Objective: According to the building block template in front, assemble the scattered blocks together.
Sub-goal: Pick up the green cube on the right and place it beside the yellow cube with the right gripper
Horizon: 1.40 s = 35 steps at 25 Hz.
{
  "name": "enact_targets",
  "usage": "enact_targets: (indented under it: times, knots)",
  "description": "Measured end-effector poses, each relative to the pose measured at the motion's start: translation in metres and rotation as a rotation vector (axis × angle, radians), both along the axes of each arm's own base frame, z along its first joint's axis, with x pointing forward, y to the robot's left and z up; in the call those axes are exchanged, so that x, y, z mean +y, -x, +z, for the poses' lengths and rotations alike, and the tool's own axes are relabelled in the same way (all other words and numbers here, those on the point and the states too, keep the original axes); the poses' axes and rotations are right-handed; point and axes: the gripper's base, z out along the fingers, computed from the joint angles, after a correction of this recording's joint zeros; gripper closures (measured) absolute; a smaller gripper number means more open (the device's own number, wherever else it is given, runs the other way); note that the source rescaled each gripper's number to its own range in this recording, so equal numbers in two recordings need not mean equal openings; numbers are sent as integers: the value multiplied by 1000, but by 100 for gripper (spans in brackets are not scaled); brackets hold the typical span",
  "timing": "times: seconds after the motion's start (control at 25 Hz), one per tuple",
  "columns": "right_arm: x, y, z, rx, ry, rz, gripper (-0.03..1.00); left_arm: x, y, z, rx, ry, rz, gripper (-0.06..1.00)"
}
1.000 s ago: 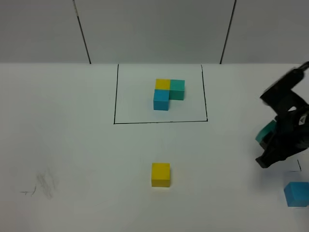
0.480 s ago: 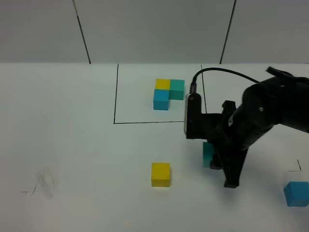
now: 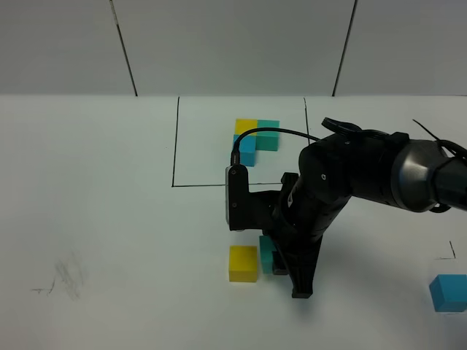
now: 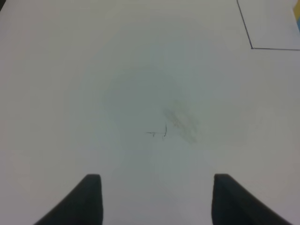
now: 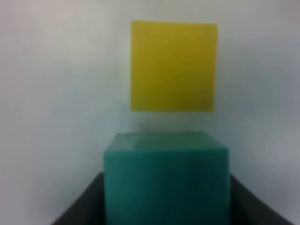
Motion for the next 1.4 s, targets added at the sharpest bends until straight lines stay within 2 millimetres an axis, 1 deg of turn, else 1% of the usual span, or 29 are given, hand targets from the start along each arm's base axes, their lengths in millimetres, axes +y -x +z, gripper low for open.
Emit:
enact_targets:
  times: [0.2, 0.44, 0.56, 0.8, 1.0, 1.2, 1.4]
  knots:
    - [4, 1, -2, -9, 1, 16, 74, 0, 0, 0, 0, -3, 2, 79]
    - [6, -4, -15, -28, 10, 18, 74, 0, 0, 0, 0, -3, 2, 79]
    - [4, -6, -20, -15, 17, 4, 74, 0, 0, 0, 0, -3, 2, 79]
    - [4, -6, -23, -8, 22, -2, 74, 0, 0, 0, 0, -2, 2, 79]
    - [3, -9, -31, -5, 25, -10, 74, 0, 0, 0, 0, -2, 2, 79]
    - [1, -15, -32, -29, 12, -24, 74, 0, 0, 0, 0, -2, 2, 79]
    - [-4, -17, -34, -8, 18, -44, 75, 0, 0, 0, 0, -2, 2, 79]
